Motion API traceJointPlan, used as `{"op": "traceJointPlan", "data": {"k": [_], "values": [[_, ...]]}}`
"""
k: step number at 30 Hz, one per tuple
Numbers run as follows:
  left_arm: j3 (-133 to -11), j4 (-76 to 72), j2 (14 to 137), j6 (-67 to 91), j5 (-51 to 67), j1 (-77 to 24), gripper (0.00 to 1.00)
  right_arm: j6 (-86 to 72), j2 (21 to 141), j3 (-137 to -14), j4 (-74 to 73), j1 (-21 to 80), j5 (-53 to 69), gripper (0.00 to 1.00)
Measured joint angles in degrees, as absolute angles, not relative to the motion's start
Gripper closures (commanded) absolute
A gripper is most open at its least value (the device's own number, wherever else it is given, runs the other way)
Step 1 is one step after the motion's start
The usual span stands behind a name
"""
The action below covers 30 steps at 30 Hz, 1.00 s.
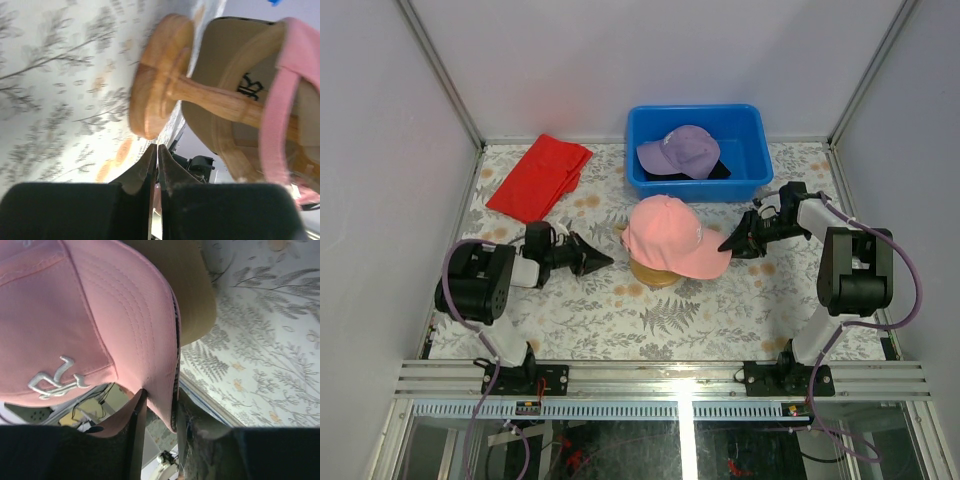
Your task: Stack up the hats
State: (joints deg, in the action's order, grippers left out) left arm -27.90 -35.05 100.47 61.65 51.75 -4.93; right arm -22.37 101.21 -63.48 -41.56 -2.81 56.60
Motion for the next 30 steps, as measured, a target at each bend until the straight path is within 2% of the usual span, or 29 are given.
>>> {"op": "traceJointPlan", "data": {"k": [3, 11, 21, 30], "values": [[-28.10, -34.70, 94.80, 62.57, 51.44, -4.32, 0.68, -21.96, 101.21, -63.46, -41.54, -2.85, 53.30, 0.63], [-34.85, -29.63, 82.17, 63.86, 50.11, -2.42, 0.43, -20.71, 101.21, -63.46, -41.82, -3.07, 48.53, 0.59], [-36.97, -27.70, 78.39, 68.18, 49.91, -2.59, 0.36, -20.71, 101.21, -63.31, -41.95, -3.11, 47.03, 0.59], [-37.60, -17.93, 77.76, 66.11, 47.92, -6.87, 0.32, -20.71, 101.21, -63.31, -41.98, -3.11, 46.94, 0.60]]}}
